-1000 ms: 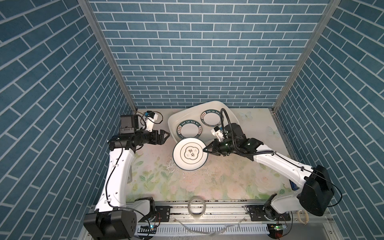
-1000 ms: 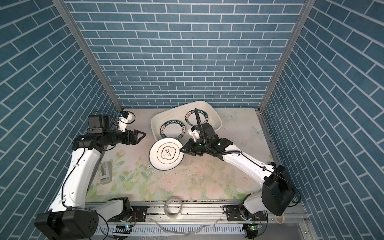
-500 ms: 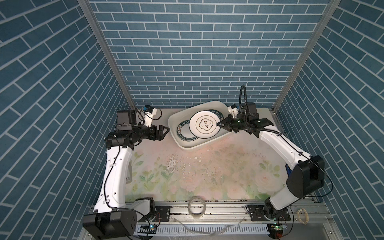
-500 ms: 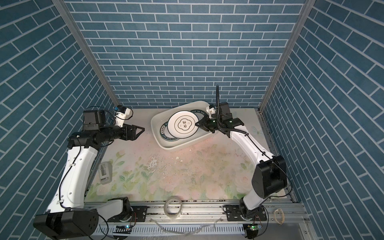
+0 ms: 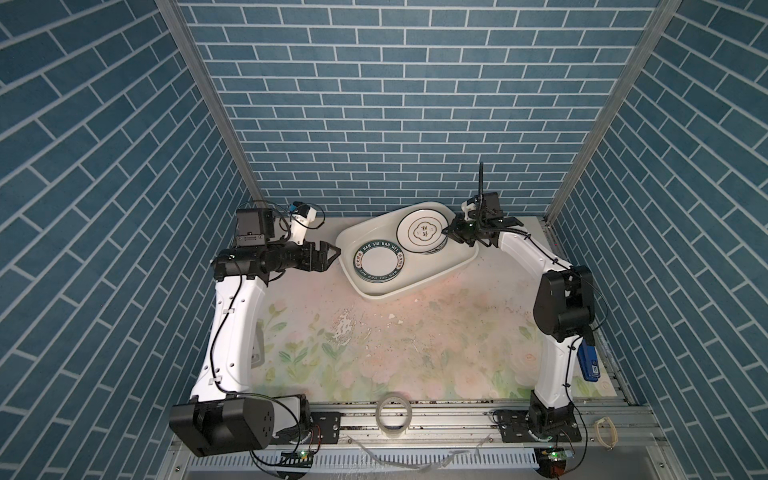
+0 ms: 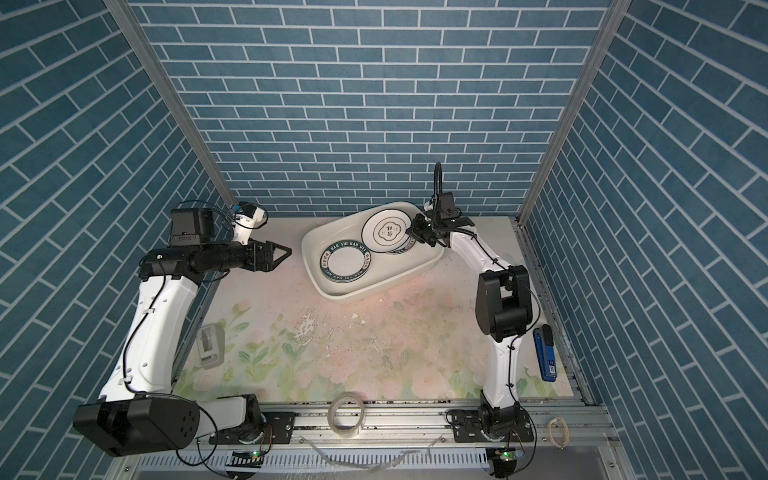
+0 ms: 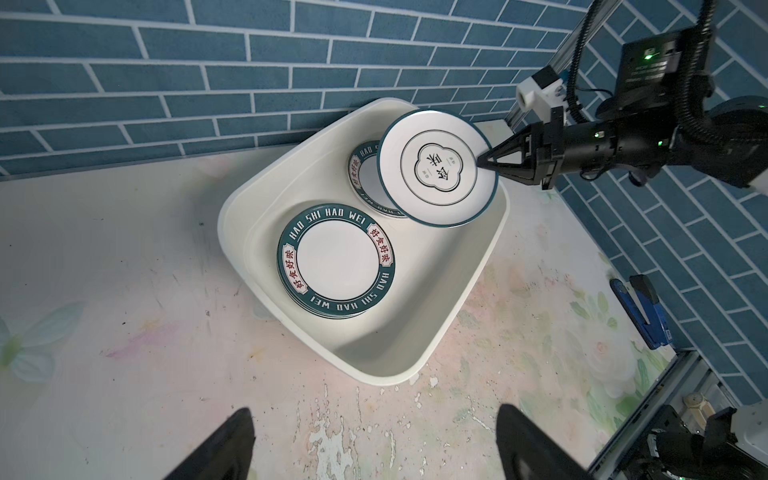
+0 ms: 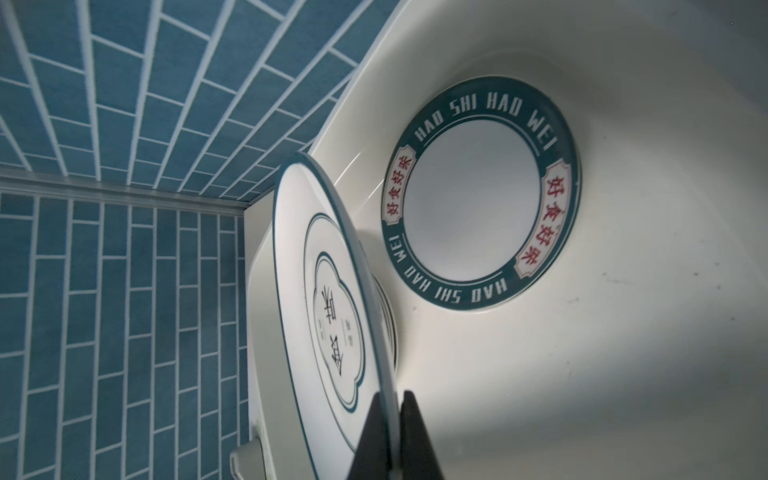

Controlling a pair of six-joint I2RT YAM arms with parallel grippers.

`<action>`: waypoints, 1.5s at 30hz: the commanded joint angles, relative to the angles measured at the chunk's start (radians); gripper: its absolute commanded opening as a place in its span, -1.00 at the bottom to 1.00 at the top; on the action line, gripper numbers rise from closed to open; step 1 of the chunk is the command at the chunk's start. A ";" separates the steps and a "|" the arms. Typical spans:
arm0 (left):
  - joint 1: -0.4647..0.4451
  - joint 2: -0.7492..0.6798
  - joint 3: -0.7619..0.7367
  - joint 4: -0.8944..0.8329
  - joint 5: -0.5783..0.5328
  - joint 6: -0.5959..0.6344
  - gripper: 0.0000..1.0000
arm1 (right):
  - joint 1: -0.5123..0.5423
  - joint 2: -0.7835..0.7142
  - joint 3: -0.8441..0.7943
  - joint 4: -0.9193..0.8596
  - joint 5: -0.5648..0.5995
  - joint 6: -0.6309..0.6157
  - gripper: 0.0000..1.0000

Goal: Place the plates into the plastic bin on the countertop
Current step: 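Carry the cloud-print plate into the bin's far end with the right gripper, then lower the cloud-print plate flat onto the small plate stack with the right gripper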

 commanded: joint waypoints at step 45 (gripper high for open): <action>-0.001 -0.010 -0.039 -0.016 0.130 0.024 0.85 | -0.032 0.336 0.294 0.041 0.105 0.101 -1.00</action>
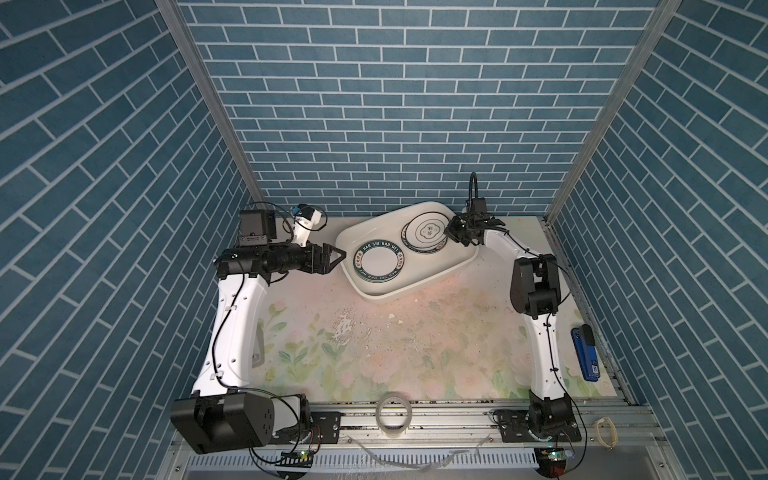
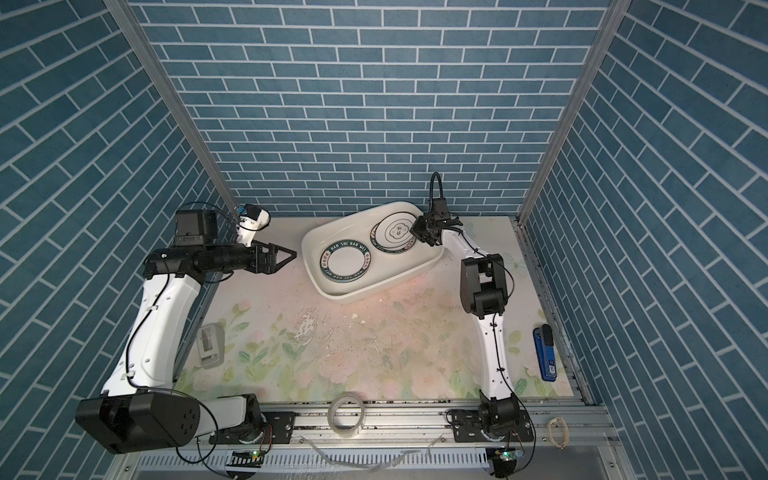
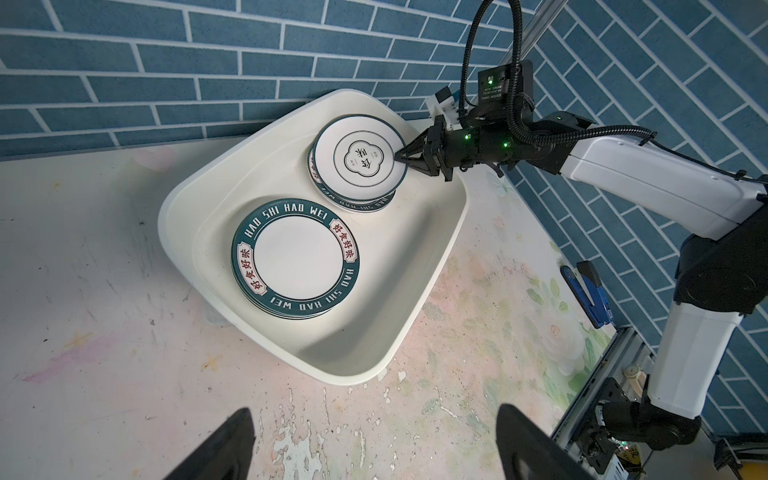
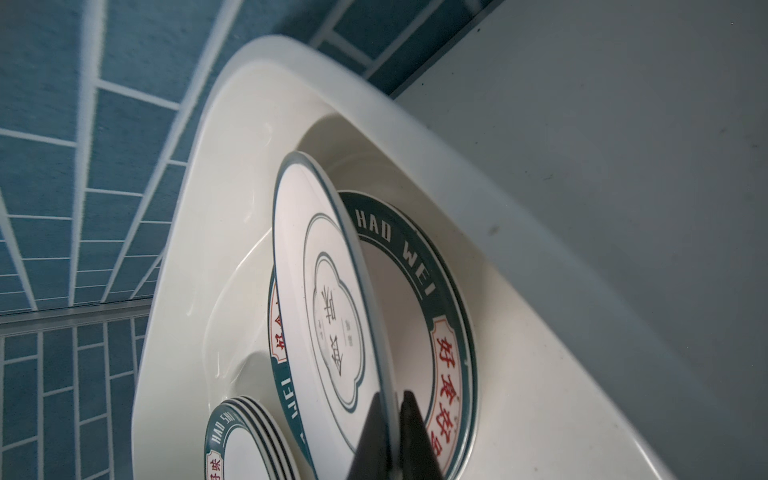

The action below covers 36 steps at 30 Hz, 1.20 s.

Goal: Place the plates into the plastic bin on the countertop
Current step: 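Lower the cloud-print plate flat onto the small plate stack with the right gripper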

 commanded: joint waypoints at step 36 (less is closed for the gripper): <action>0.000 -0.050 -0.037 0.000 0.036 0.014 0.85 | 0.005 -0.099 -0.136 0.004 -0.008 0.010 -0.60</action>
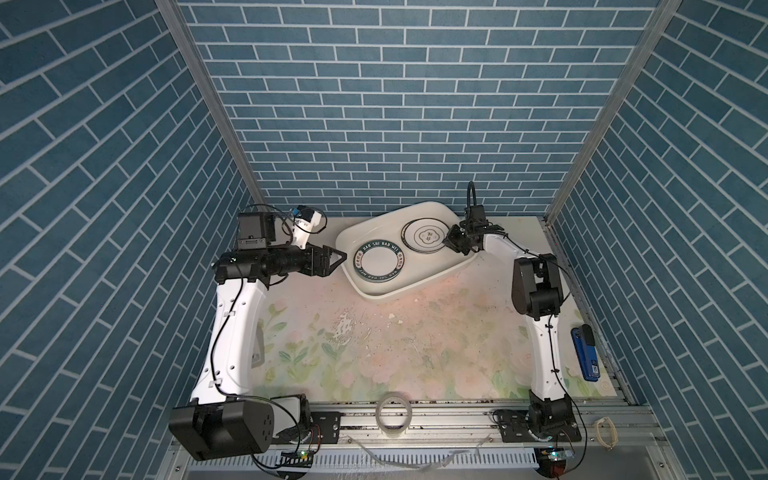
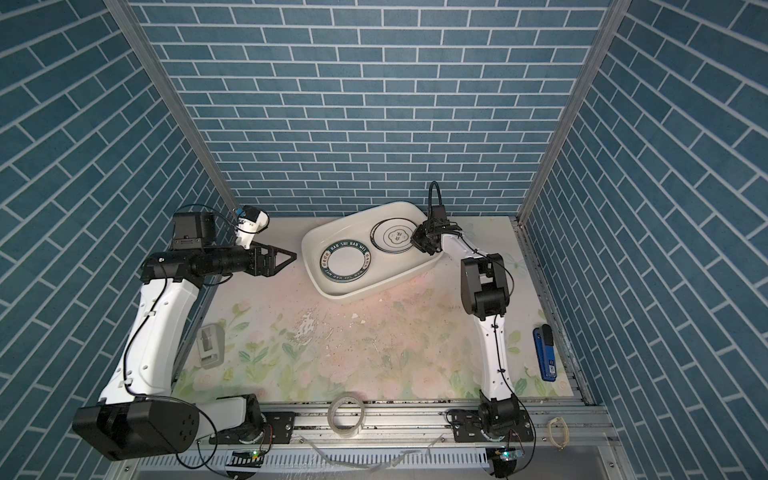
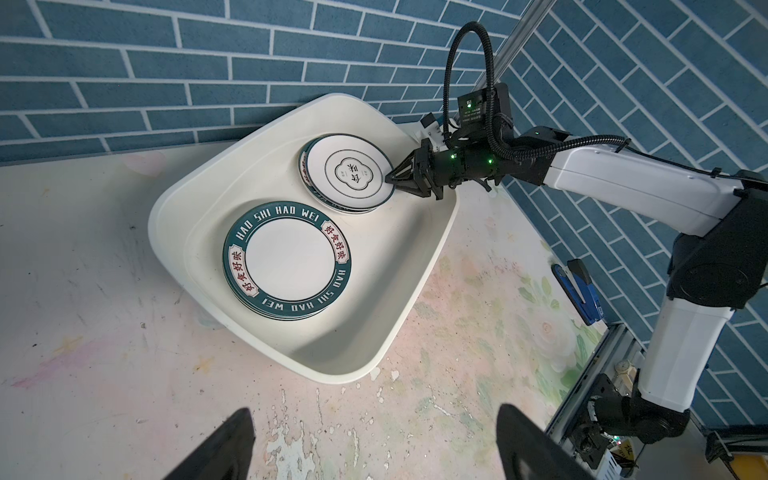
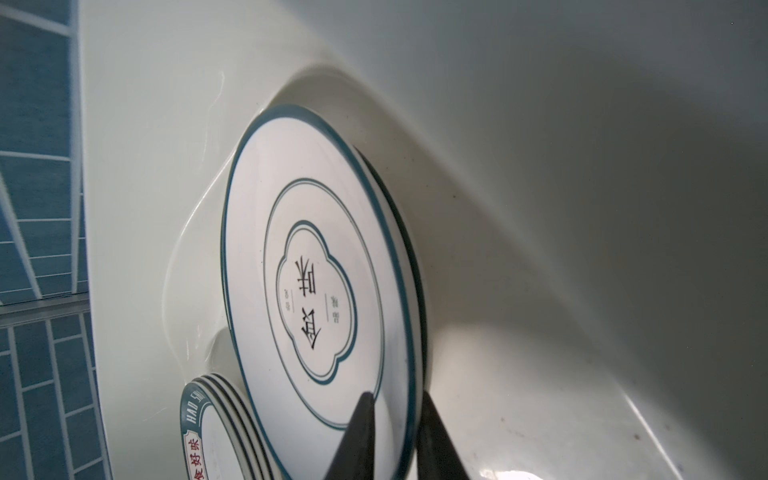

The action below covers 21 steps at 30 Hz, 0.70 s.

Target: Place the plates into the plastic bin on the countertop

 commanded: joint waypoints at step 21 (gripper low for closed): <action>-0.001 -0.031 -0.031 0.011 0.006 0.015 0.88 | 0.003 -0.070 0.019 -0.030 0.007 -0.031 -0.58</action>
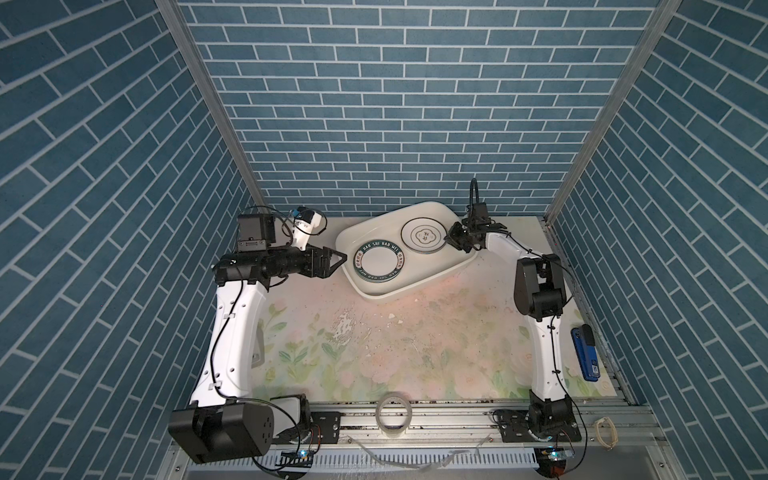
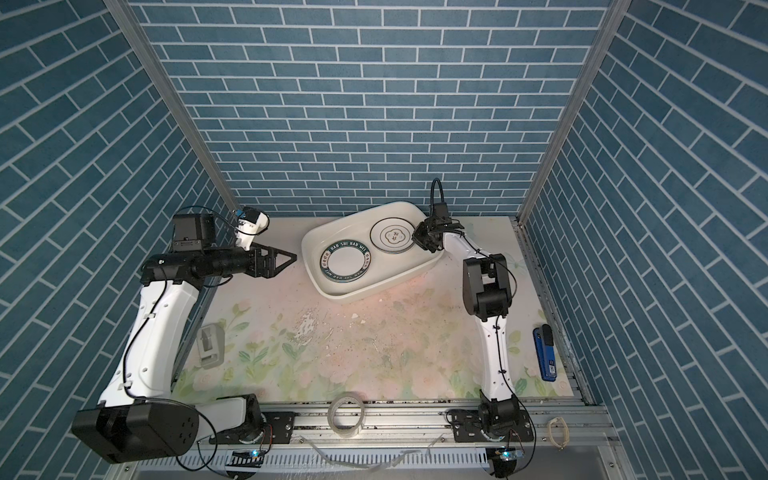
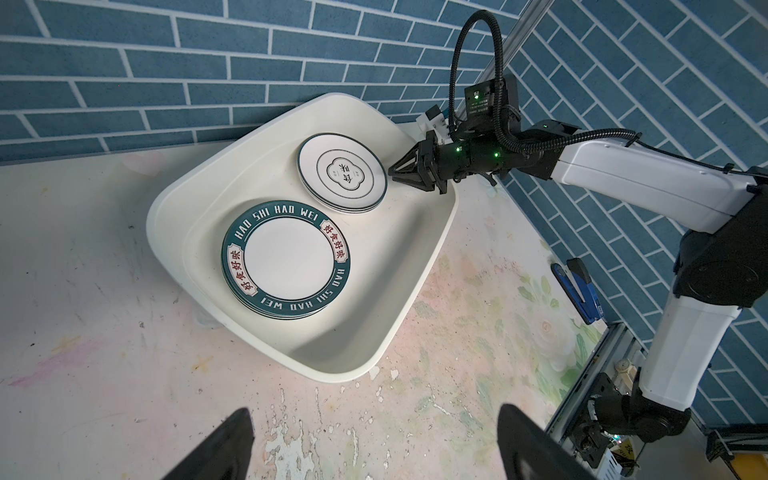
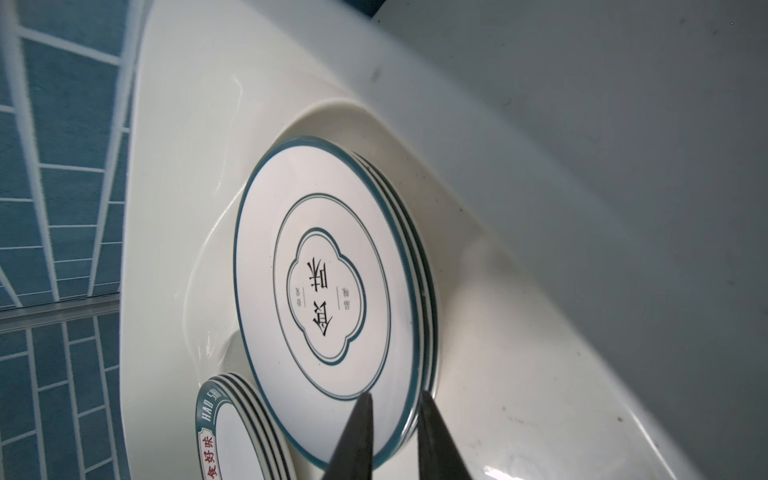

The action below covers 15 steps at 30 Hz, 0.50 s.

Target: Place the plates into the plastic bin on the countertop

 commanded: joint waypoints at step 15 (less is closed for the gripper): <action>-0.001 0.016 -0.066 0.189 -0.460 -0.182 0.99 | -0.002 -0.374 0.020 -0.038 0.113 -0.356 -0.22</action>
